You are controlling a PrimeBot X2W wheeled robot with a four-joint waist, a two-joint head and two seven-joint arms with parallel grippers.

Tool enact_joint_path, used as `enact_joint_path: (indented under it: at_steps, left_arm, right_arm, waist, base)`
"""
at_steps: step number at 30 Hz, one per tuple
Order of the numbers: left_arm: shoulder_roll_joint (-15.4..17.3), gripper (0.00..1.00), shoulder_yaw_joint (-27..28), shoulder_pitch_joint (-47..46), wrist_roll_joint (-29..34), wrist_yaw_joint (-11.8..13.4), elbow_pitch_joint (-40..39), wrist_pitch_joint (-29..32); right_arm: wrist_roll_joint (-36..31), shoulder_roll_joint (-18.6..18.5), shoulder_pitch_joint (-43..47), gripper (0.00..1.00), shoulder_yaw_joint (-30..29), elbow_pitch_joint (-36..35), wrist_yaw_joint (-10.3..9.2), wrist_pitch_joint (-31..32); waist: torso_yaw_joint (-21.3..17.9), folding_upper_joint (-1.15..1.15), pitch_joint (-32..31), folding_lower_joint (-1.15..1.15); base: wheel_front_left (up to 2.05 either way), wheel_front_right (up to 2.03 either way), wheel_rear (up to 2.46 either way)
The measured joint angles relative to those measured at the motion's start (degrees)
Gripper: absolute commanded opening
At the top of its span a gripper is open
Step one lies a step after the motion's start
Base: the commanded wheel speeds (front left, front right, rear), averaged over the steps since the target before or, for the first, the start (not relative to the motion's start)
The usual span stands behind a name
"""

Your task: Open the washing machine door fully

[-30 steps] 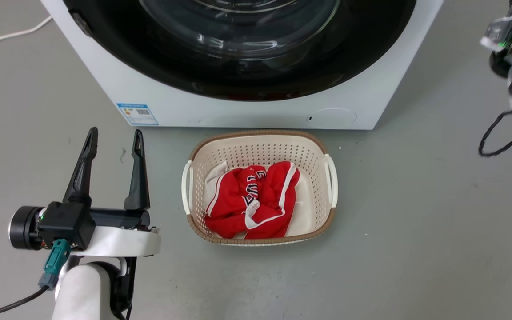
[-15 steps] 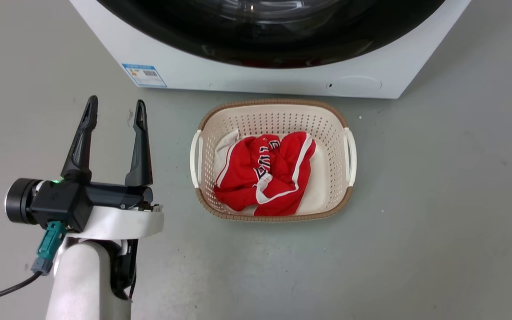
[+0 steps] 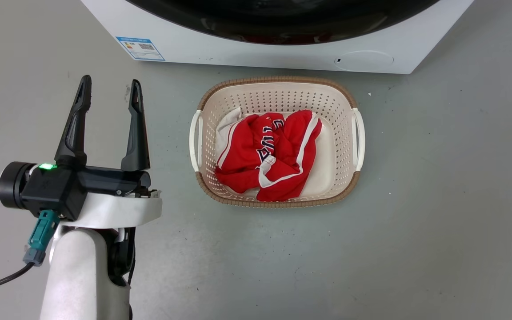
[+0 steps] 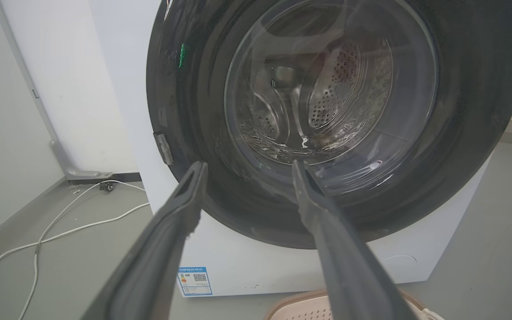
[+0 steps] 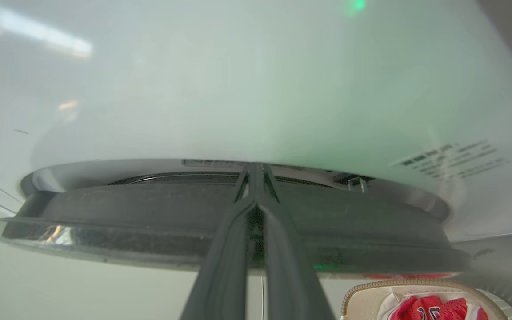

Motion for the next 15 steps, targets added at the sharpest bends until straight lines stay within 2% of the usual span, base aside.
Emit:
enact_joint_path:
  at_steps: [8, 15]
  left_arm:
    - [-0.01, 1.0, 0.45, 0.01, 0.41, -0.14, 0.42, 0.0]
    - [-0.04, 1.0, 0.41, 0.02, 0.6, -0.19, 0.71, 0.0]
  right_arm:
    - [1.54, 0.4, 0.15, 0.0, -0.26, -2.11, -0.13, 6.76]
    - [3.48, 0.55, 3.58, 0.0, -0.22, -6.55, -0.12, 15.36]
  waist:
    - [-0.75, 0.0, -0.56, 0.01]
    - [-1.74, 0.0, -1.36, 0.01]
  base:
    - [0.0, 0.0, 0.0]
    - [0.0, 0.0, 0.0]
